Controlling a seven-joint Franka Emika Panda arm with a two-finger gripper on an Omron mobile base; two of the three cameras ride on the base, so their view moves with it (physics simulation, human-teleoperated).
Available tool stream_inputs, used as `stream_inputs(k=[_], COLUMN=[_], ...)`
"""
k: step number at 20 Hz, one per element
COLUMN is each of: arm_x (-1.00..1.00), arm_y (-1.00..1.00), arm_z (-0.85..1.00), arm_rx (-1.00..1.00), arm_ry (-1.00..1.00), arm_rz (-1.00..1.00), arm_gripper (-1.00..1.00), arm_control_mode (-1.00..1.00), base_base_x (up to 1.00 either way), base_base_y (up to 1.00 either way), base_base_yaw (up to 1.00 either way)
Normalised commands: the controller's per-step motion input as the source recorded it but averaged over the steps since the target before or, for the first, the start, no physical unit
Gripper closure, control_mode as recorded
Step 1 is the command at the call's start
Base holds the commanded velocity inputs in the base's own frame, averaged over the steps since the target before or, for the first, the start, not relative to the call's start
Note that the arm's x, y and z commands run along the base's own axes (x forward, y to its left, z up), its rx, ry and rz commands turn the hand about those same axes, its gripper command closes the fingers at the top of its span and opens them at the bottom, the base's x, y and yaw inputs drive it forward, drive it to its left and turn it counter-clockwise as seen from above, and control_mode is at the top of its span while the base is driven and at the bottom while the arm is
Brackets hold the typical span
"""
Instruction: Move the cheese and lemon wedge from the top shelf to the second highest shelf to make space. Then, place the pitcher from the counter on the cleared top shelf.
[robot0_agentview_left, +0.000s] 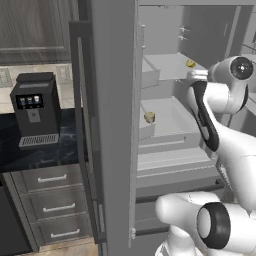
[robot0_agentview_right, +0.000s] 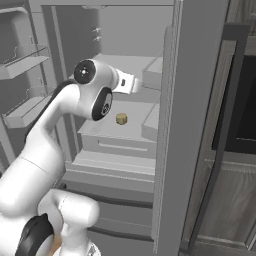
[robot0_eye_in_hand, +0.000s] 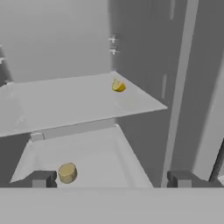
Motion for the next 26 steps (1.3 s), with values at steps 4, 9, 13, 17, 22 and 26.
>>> stream_inputs(k=[4,9,13,17,22,26], arm_x=[0.54,0.56,0.57,0.55,0.55,0.58], arm_y=[0.00,0.00,-0.05,-0.16,-0.29,-0.30], arm_z=[0.01,0.00,0.00,0.00,0.00,-0.04], arm_rx=[0.00,0.03,0.06,0.08,0.09,0.06], arm_ry=[0.06,0.01,0.00,0.00,0.00,0.01], arm_rz=[-0.12,-0.08,-0.05,-0.02,-0.02,-0.01], arm_gripper=[-1.00,-1.00,-1.00,-1.00,-1.00,-1.00], arm_control_mode=[-1.00,-1.00,-1.00,-1.00,-1.00,-1.00], base_base_x=[0.00,0.00,0.00,0.00,0.00,0.00], base_base_y=[0.00,0.00,0.00,0.00,0.00,0.00], base_base_yaw=[0.00,0.00,0.00,0.00,0.00,0.00])
